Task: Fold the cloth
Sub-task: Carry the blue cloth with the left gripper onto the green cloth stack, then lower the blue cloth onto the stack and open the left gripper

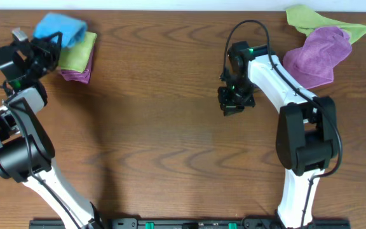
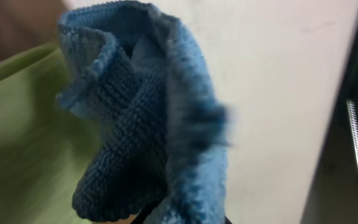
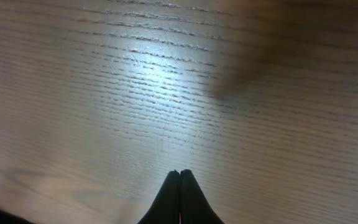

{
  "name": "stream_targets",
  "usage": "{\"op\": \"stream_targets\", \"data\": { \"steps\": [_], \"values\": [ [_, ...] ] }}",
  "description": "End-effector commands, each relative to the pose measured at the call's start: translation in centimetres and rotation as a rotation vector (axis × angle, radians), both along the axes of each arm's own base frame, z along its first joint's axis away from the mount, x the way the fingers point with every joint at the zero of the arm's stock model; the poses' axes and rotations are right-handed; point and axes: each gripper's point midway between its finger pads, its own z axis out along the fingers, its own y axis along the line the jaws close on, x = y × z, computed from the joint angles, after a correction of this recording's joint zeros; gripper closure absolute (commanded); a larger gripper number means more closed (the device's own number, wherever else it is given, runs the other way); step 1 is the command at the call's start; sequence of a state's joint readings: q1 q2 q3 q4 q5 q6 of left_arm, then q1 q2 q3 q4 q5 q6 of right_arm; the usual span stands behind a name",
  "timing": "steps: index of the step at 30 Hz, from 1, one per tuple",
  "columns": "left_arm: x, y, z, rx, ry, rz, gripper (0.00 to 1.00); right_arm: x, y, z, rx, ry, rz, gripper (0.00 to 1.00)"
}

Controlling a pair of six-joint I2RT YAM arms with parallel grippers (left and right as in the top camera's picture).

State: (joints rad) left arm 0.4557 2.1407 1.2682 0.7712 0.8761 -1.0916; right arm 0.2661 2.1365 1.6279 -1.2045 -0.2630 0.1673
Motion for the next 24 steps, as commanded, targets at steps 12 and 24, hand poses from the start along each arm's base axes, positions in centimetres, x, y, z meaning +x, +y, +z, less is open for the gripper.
{"op": "stream_targets", "data": {
  "steps": [12,24],
  "values": [
    [1.4,-1.9,-3.2,-0.023,0.122,-0.053,0.94,0.1,0.6,0.3,0.003,-0.001,-0.018,0.98],
    [0.6,0.2,-2.9,-0.038,0.109,-0.040,0.94,0.2,0.7,0.3,0.004,-0.002,-0.018,0.98]
  ]
}}
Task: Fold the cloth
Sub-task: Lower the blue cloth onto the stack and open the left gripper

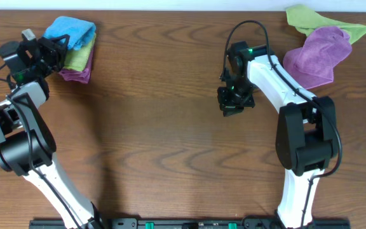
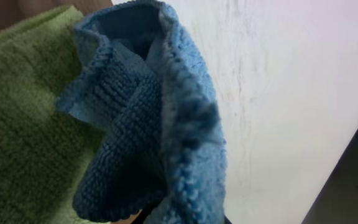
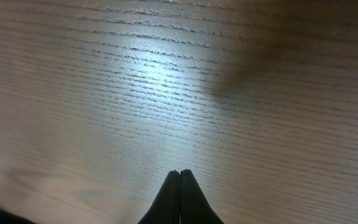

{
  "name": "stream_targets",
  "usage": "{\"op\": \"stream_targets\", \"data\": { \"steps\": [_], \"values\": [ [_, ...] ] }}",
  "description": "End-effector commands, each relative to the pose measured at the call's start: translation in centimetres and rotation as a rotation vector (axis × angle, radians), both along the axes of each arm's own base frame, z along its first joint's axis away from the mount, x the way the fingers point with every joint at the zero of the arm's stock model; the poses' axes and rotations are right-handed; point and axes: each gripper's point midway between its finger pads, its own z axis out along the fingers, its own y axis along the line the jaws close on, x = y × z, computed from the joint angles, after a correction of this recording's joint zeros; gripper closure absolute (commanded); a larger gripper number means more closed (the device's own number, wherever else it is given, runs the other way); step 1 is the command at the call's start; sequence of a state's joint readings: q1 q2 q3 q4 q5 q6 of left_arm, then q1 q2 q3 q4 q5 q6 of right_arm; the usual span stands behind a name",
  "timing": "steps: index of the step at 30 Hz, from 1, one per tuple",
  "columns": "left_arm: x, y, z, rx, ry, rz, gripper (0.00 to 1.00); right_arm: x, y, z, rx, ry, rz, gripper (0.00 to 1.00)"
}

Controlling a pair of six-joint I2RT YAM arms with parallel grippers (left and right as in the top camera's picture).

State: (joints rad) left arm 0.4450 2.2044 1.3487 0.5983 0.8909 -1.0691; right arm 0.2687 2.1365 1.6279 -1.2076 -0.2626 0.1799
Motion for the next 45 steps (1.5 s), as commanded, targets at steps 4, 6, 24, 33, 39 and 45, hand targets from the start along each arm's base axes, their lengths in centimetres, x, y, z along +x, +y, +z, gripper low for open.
{"op": "stream_targets", "data": {
  "steps": [4,6,24,33,39,45],
  "values": [
    [-0.6,0.4,0.7,-0.006,-0.022,-0.043,0.94,0.5,0.7,0.3,0.009,-0.017,-0.015,0.98],
    [-0.8,0.1,0.7,-0.014,-0.023,-0.065,0.94,0.6,0.7,0.3,0.010,-0.020,-0.023,0.98],
    [-2.3,-1.6,-1.2,-0.127,0.100,-0.139,0.05,0.2,2.3,0.3,0.030,-0.023,0.010,0.98],
    [-3.3,-2.2,-0.2,-0.220,0.112,-0.200,0.05,-0.1,3.0,0.5,0.064,-0.008,0.011,0.99],
    [-4.5,0.9,0.2,-0.239,0.106,-0.161,0.05,-0.5,3.3,0.5,0.062,-0.001,0.021,0.98],
    [-6.2,3.0,-0.7,-0.286,0.154,-0.133,0.04,-0.5,3.7,0.5,0.065,-0.008,0.030,0.98]
  ]
}}
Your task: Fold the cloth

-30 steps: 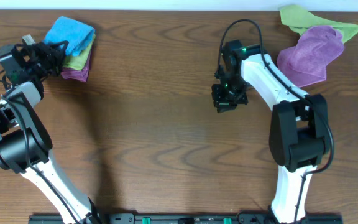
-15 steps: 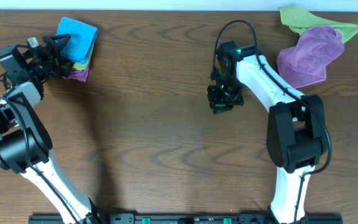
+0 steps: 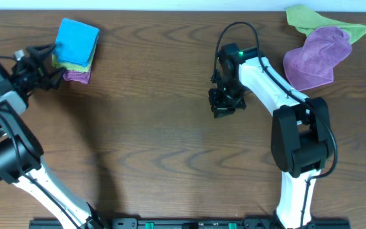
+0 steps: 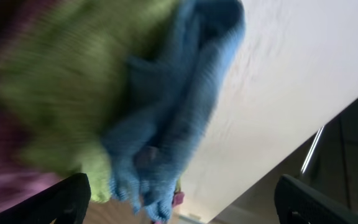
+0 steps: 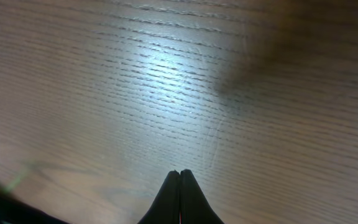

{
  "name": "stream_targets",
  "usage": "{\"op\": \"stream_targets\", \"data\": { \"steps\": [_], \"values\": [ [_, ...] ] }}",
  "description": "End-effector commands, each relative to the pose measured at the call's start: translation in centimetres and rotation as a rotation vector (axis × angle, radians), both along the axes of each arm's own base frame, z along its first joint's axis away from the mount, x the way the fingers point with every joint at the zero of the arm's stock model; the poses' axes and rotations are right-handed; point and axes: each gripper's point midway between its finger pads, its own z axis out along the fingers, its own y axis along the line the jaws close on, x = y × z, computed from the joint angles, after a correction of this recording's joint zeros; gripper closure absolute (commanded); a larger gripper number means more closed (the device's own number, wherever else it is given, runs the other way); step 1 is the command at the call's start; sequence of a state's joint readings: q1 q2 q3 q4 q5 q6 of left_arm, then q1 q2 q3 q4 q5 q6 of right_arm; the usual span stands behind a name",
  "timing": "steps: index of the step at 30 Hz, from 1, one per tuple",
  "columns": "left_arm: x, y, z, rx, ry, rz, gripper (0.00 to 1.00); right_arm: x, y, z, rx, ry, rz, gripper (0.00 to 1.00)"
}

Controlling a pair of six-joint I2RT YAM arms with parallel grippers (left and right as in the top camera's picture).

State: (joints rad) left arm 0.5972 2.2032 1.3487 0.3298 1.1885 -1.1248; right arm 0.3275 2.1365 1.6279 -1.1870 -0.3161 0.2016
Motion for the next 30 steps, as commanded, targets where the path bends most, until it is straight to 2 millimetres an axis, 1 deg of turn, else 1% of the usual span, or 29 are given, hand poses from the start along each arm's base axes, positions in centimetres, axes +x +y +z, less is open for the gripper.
{"op": "stream_targets", "data": {
  "steps": [1,6,9,12,15,19,21,23,25,26,27,28,29,30],
  "values": [
    [-0.6,0.4,1.2,0.000,-0.037,-0.030,0.04,0.2,0.7,0.3,0.013,-0.009,0.001,0.98],
    [-1.3,0.7,1.6,-0.015,-0.052,-0.049,0.04,0.0,0.9,0.4,0.012,-0.004,0.006,0.98],
    [-1.6,0.6,2.5,0.022,-0.106,-0.081,0.04,0.0,1.0,0.4,0.012,-0.006,0.009,0.98],
    [-1.9,0.1,4.2,0.119,-0.211,-0.131,0.04,1.2,1.4,1.2,0.025,-0.049,0.009,0.98],
    [-2.1,-1.1,6.3,0.189,-0.305,-0.188,0.04,3.2,2.0,2.9,0.047,-0.117,0.008,0.98],
    [-2.4,-3.5,10.2,0.280,-0.433,-0.262,0.04,5.4,2.8,5.5,0.078,-0.207,0.020,0.98],
    [-2.6,-5.5,13.3,0.356,-0.526,-0.306,0.04,6.3,3.1,6.8,0.092,-0.250,0.035,0.98],
    [-3.1,-8.0,16.3,0.432,-0.625,-0.354,0.04,7.1,3.2,7.9,0.093,-0.284,0.041,0.98],
    [-3.7,-10.7,18.8,0.490,-0.716,-0.405,0.04,7.5,2.8,8.7,0.071,-0.308,0.049,0.98],
    [-4.2,-12.6,20.2,0.512,-0.769,-0.443,0.04,7.6,2.5,8.9,0.053,-0.318,0.059,0.98],
    [-4.7,-14.6,21.4,0.527,-0.816,-0.481,0.04,7.7,2.0,9.2,0.024,-0.326,0.061,0.99],
    [-5.0,-16.3,22.1,0.538,-0.850,-0.512,0.04,7.8,1.5,9.4,-0.004,-0.332,0.064,0.98],
    [-5.4,-18.4,22.8,0.549,-0.885,-0.544,0.04,7.8,1.0,9.6,-0.035,-0.337,0.064,0.98],
    [-5.4,-19.8,23.0,0.556,-0.894,-0.558,0.04,7.8,0.7,9.9,-0.053,-0.341,0.066,0.98]
  ]
}}
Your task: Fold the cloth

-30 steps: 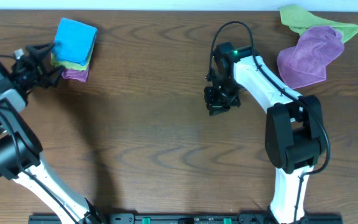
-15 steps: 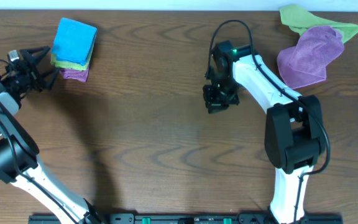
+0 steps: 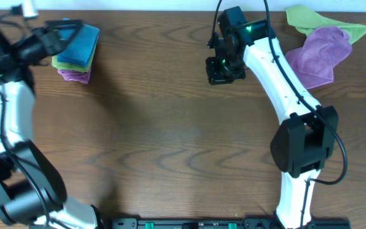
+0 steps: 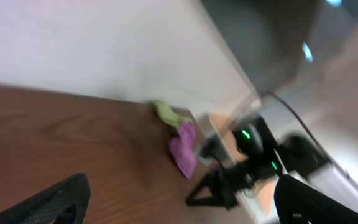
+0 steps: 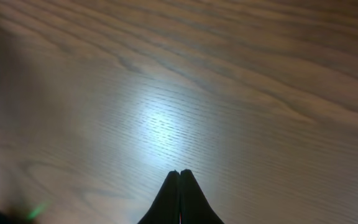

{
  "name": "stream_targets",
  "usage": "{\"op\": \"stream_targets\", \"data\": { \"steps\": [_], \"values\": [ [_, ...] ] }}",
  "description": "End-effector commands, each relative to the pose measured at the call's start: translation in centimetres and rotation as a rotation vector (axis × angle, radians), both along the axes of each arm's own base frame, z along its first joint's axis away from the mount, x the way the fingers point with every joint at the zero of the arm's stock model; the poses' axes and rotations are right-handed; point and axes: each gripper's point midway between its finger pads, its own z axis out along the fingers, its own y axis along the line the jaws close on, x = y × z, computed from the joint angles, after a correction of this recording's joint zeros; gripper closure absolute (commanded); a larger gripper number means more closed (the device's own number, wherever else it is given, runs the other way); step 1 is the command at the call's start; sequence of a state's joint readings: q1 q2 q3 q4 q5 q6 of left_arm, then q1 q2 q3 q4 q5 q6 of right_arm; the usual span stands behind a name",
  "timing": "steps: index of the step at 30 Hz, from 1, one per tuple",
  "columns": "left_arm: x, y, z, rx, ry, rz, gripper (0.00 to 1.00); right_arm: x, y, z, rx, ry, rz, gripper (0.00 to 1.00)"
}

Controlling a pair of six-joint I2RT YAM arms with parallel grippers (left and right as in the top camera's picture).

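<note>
A folded blue cloth (image 3: 81, 41) lies on top of a green one and a purple one (image 3: 75, 74) in a stack at the far left. My left gripper (image 3: 68, 30) is by the stack's upper left corner, open and empty; its wrist view looks across the table, with both fingers (image 4: 48, 202) spread wide. The right gripper (image 3: 224, 63) hangs shut over bare wood near the far edge, fingertips pressed together (image 5: 180, 172). A loose purple cloth (image 3: 316, 57) and a loose green cloth (image 3: 323, 19) lie crumpled at the far right.
The wooden table (image 3: 170, 140) runs between the two arms. A white wall borders its far edge (image 4: 73, 43). The right arm's base stands at the near right (image 3: 304, 152).
My left gripper, which was open just left of the stack, is now raised by its upper left corner and faces across the table. The right gripper has moved toward the far edge, still shut.
My left gripper first held the blue cloth shut over the green and purple stack, and still held it a moment later. Then the blue cloth lay folded on the stack with the gripper open beside it. Now the gripper is up and turned away.
</note>
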State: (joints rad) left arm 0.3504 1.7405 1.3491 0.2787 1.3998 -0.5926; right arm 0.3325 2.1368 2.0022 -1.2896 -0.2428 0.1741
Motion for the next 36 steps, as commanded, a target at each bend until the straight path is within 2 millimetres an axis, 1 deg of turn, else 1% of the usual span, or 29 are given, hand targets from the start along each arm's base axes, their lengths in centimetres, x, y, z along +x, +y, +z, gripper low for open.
{"op": "stream_targets", "data": {
  "steps": [1,3,4,6,7,9,10,12,14,15,16,17,19,21,23,26,28,30,31,32,33,34,36],
  "values": [
    [-0.6,-5.1,1.3,0.083,-0.127,-0.080,0.04,0.6,-0.8,1.1,-0.081,-0.059,0.040,0.98],
    [-0.1,-8.2,0.5,0.130,-0.140,-0.078,0.04,0.5,-0.8,2.2,-0.080,-0.077,0.074,0.98],
    [0.5,-9.3,-0.4,0.166,-0.132,-0.050,0.04,0.5,-0.8,2.7,-0.078,-0.089,0.084,0.98],
    [2.1,-11.1,-2.8,0.295,-0.113,0.048,0.05,0.6,-0.9,4.4,-0.068,-0.138,0.105,0.98],
    [2.7,-11.5,-3.8,0.351,-0.102,0.097,0.05,0.7,-1.0,5.2,-0.063,-0.163,0.110,0.99],
    [3.8,-11.9,-5.7,0.474,-0.076,0.201,0.05,0.8,-1.7,7.1,-0.067,-0.217,0.100,0.98],
    [4.0,-12.0,-6.6,0.527,-0.054,0.243,0.05,0.8,-2.1,7.9,-0.070,-0.238,0.091,0.98],
    [3.8,-12.3,-8.1,0.607,-0.010,0.284,0.05,0.8,-3.2,9.9,-0.074,-0.289,0.068,0.99],
    [3.2,-12.1,-10.0,0.708,0.045,0.316,0.04,0.8,-4.7,11.8,-0.100,-0.345,0.036,0.98],
    [2.7,-11.3,-11.2,0.777,0.097,0.350,0.04,0.5,-5.6,13.1,-0.112,-0.376,0.018,0.98],
    [2.1,-10.5,-12.0,0.826,0.139,0.375,0.04,0.2,-6.0,14.0,-0.109,-0.393,0.008,0.98],
    [1.5,-9.8,-12.5,0.863,0.176,0.390,0.04,-0.2,-6.4,14.8,-0.107,-0.406,0.001,0.99],
    [0.1,-9.4,-12.8,0.889,0.221,0.378,0.04,-1.2,-7.0,16.0,-0.106,-0.421,-0.006,0.99],
    [-2.0,-8.8,-12.0,0.908,0.257,0.366,0.01,-2.8,-7.4,16.9,-0.108,-0.422,-0.005,0.99],
    [-3.5,-8.0,-10.7,0.931,0.266,0.383,0.00,-3.9,-7.6,17.2,-0.112,-0.419,0.003,0.98],
    [-6.3,-6.6,-7.4,0.960,0.241,0.442,0.01,-6.0,-8.0,17.5,-0.115,-0.420,0.007,0.98],
    [-8.8,-5.7,-4.7,0.976,0.205,0.489,0.01,-7.9,-8.2,17.8,-0.107,-0.434,0.007,0.98],
    [-11.5,-5.7,-2.4,0.974,0.161,0.502,0.01,-10.0,-8.2,18.2,-0.091,-0.459,0.006,0.98],
    [-12.5,-5.9,-1.6,0.971,0.141,0.495,0.01,-10.9,-8.2,18.5,-0.083,-0.474,0.004,0.98],
    [-14.2,-6.4,-0.6,0.968,0.108,0.475,0.01,-12.2,-8.2,18.8,-0.067,-0.503,0.009,0.98],
    [-15.3,-6.7,-0.1,0.964,0.088,0.464,0.01,-13.1,-8.2,19.1,-0.055,-0.527,0.009,0.98],
    [-16.6,-7.0,0.5,0.961,0.064,0.451,0.04,-14.2,-8.1,19.4,-0.039,-0.556,0.013,0.98],
    [-18.7,-7.4,1.3,0.969,0.019,0.439,0.04,-16.4,-8.2,19.8,-0.006,-0.613,0.021,0.98]
  ]
}}
